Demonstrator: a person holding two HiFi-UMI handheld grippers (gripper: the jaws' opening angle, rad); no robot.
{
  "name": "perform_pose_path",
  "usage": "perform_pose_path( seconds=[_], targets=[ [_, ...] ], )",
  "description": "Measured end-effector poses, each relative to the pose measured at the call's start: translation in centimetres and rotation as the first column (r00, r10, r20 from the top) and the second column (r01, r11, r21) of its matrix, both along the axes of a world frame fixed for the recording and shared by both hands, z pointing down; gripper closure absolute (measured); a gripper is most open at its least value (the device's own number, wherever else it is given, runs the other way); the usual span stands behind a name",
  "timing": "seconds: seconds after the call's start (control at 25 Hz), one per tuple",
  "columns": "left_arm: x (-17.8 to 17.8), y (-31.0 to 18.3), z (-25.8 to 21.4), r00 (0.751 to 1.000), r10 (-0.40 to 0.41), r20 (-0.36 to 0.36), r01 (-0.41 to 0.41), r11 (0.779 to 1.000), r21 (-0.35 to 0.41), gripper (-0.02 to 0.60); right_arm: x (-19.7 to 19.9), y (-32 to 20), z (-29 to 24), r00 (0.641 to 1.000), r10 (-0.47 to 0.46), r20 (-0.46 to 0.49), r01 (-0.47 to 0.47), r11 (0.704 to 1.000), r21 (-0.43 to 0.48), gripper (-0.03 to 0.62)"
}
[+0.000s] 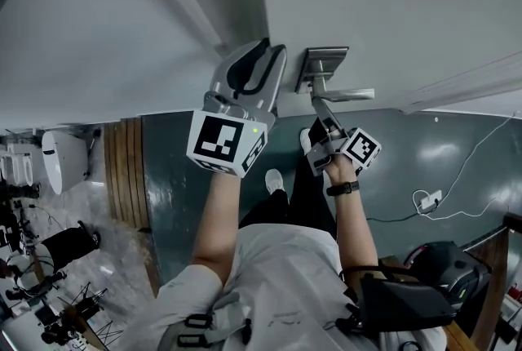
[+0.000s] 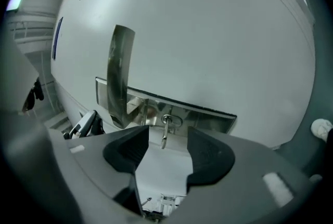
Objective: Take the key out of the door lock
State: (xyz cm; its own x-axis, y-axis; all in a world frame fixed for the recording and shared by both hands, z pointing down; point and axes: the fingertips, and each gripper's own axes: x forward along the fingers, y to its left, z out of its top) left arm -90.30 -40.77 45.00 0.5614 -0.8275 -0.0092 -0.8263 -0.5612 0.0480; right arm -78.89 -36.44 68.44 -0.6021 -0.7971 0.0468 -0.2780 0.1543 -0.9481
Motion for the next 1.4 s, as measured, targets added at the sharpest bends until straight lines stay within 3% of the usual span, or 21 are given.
perform_pose_path(
  seconds=[0.48, 0.56, 0.68, 1.04, 1.2, 1.32, 1.4],
  targets=[
    [0.2, -0.3, 0.3, 1.0, -0.02, -0.018, 0.02, 1.0, -0.01, 0.486, -1.2, -2.0, 0.6, 0.95, 0.097, 0.298, -0.083, 0.995, -0.062, 0.502],
    [0.2, -0.3, 0.3, 0.999, -0.028, -0.021, 0.028, 1.0, -0.005, 0.486, -1.1, -2.1, 0.2, 0.928, 0.12, 0.354, -0.105, 0.993, -0.061, 0.563],
    [0.2, -0.3, 0.4, 0.999, -0.047, -0.025, 0.047, 0.999, 0.012, 0.485, -1.0, -2.1, 0.2, 0.878, 0.191, 0.439, -0.16, 0.981, -0.107, 0.563],
    [0.2, -0.5, 0.6, 0.998, -0.061, -0.024, 0.06, 0.998, -0.014, 0.477, -0.8, -1.8, 0.9, 0.868, 0.285, 0.407, -0.218, 0.955, -0.203, 0.566],
    [0.3, -0.4, 0.8, 0.998, -0.059, -0.025, 0.058, 0.997, -0.045, 0.476, -0.7, -1.4, 0.9, 0.879, 0.295, 0.376, -0.233, 0.951, -0.202, 0.566],
    [0.4, -0.4, 0.8, 0.997, -0.069, -0.018, 0.067, 0.996, -0.061, 0.477, -0.4, 1.0, 1.1, 0.884, 0.301, 0.358, -0.243, 0.95, -0.198, 0.568],
    [0.5, -0.5, 0.8, 0.997, -0.071, -0.024, 0.07, 0.996, -0.064, 0.48, 0.1, 3.6, 2.9, 0.875, 0.328, 0.357, -0.249, 0.936, -0.25, 0.568]
  ],
)
